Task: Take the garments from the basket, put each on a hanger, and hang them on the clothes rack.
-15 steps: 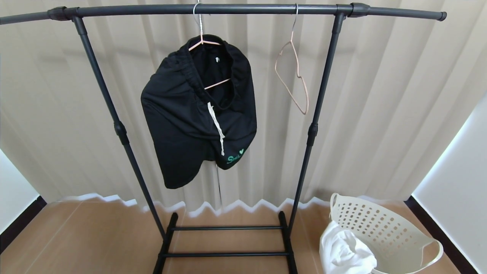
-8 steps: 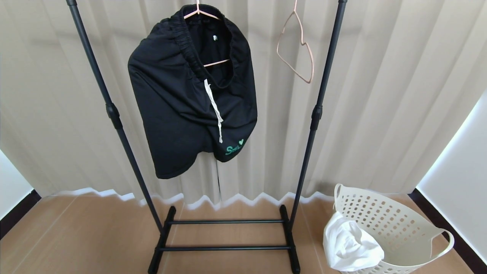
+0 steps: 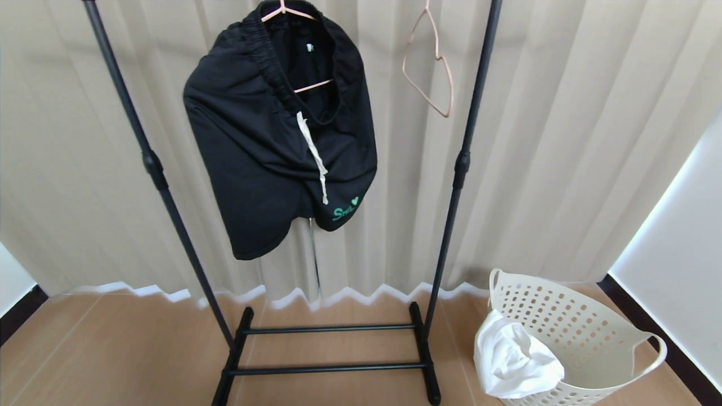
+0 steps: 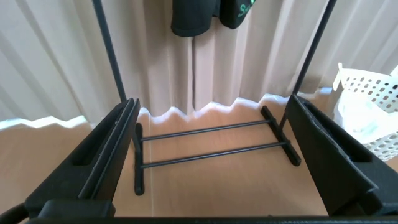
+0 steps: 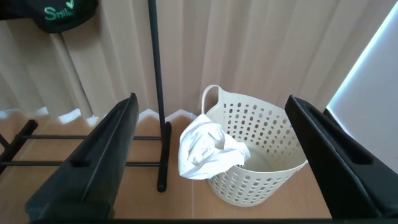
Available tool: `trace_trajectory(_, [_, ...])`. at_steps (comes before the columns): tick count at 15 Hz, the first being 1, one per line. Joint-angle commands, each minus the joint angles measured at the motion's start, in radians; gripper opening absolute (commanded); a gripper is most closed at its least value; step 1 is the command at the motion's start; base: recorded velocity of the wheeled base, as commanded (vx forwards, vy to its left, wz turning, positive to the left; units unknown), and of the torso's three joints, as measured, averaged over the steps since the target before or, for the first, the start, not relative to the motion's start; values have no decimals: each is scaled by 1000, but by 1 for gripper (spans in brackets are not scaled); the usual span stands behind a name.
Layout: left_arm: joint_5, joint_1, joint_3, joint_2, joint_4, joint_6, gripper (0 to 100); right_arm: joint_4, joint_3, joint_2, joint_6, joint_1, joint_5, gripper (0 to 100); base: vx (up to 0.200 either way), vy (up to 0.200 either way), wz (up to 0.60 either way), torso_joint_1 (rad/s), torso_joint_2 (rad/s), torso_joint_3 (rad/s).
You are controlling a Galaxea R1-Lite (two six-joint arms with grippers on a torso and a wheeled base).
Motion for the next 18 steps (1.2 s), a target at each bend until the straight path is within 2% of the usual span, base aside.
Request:
trace_trajectory(1, [0,-1,0,1,1,0,100,1,0,1,0,0,0,100,0,0,-600,7,-2,7])
trace_trajectory(3, [0,-1,0,1,1,0,100,1,0,1,0,0,0,100,0,0,-600,2,0,0])
trace_trajectory(5, [0,0,0,1,1,0,100,-1,0,1,2,0,0,100,0,0,0,0,0,0])
trace_trajectory(13, [0,0,0,1,1,2,100,-1,0,1,0,0,0,100,200,-200,0,1,2,6])
trace_trajectory(18, [3,0,-2,1,-1,-3,100,-1,0,1,2,0,0,100,0,0,0,0,0,0])
